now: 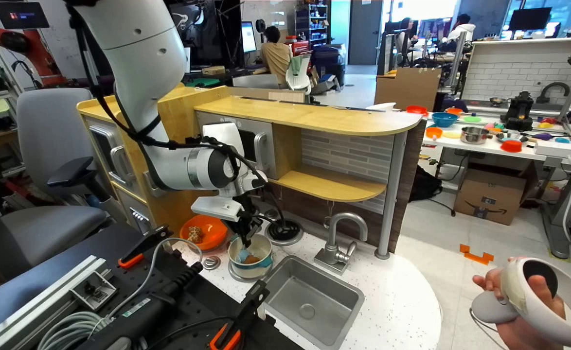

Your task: Put the thing in the bowl into the sink

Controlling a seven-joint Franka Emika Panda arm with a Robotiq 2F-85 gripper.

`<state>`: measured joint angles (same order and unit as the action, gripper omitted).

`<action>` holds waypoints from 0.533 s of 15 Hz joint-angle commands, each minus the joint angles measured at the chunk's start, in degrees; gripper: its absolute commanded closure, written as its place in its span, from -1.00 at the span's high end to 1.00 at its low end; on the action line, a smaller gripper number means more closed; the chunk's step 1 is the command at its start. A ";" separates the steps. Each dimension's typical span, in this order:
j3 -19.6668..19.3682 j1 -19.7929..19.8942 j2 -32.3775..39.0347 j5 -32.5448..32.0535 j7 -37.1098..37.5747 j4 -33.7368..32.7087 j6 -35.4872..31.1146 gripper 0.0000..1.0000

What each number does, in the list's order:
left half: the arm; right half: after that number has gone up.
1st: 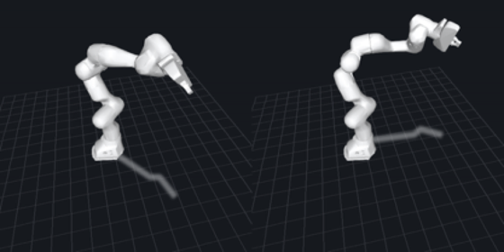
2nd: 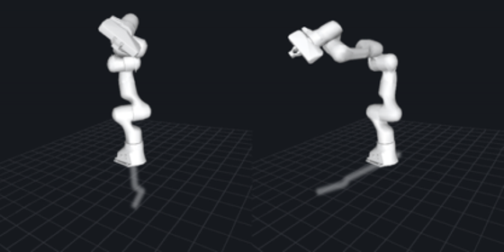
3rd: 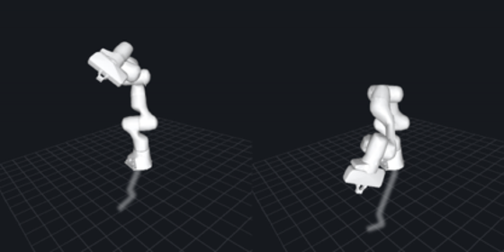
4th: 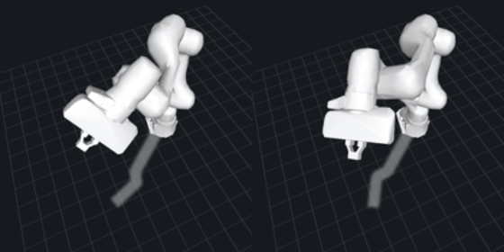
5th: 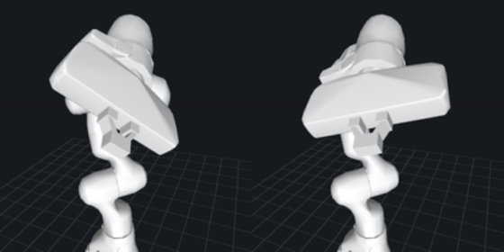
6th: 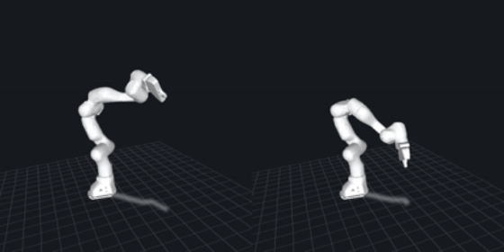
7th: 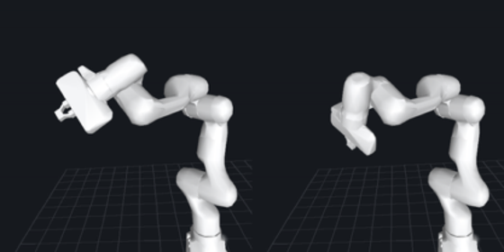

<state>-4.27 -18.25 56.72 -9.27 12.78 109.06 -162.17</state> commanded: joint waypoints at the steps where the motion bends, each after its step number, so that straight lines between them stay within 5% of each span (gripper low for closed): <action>1: 2.59 3.04 -9.21 0.73 -4.59 9.25 -2.54 -0.99; 8: 4.93 8.38 -21.66 1.79 -8.88 18.47 -2.80 -0.99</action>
<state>-1.11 -13.29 41.73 -8.97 7.05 121.67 -164.12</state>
